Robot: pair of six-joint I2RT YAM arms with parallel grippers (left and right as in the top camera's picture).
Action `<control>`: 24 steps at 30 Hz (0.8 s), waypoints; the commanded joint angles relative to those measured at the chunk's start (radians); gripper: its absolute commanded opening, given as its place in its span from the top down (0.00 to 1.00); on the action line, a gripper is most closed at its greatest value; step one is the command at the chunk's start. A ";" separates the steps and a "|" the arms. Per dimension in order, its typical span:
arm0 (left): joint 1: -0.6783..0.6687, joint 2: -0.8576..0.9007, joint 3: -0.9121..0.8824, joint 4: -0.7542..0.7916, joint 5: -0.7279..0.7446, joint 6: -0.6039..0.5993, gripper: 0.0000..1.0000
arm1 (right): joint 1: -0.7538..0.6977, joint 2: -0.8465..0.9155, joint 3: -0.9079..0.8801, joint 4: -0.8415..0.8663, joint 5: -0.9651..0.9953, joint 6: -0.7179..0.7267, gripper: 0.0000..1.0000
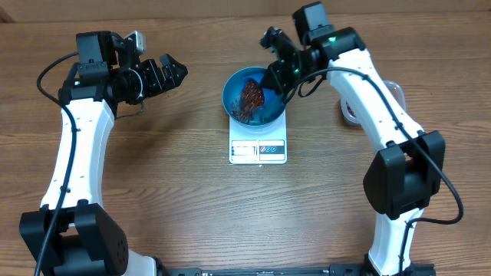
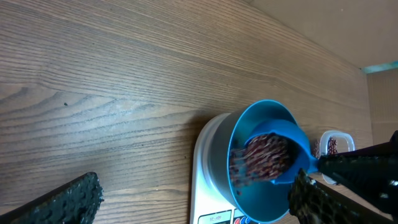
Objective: Scoop item into bowl and weigh 150g on scale
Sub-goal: 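Carry the filled scoop left over the teal bowl with the right gripper, then tilt the scoop to pour beans into the teal bowl, right gripper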
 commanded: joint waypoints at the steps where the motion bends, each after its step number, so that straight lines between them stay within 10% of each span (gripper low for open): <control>1: 0.000 -0.021 0.021 0.001 -0.006 0.012 0.00 | 0.029 -0.014 0.032 0.010 0.111 -0.055 0.96; 24: 0.000 -0.021 0.021 0.001 -0.006 0.012 0.00 | 0.085 -0.146 0.058 -0.005 0.281 -0.108 0.96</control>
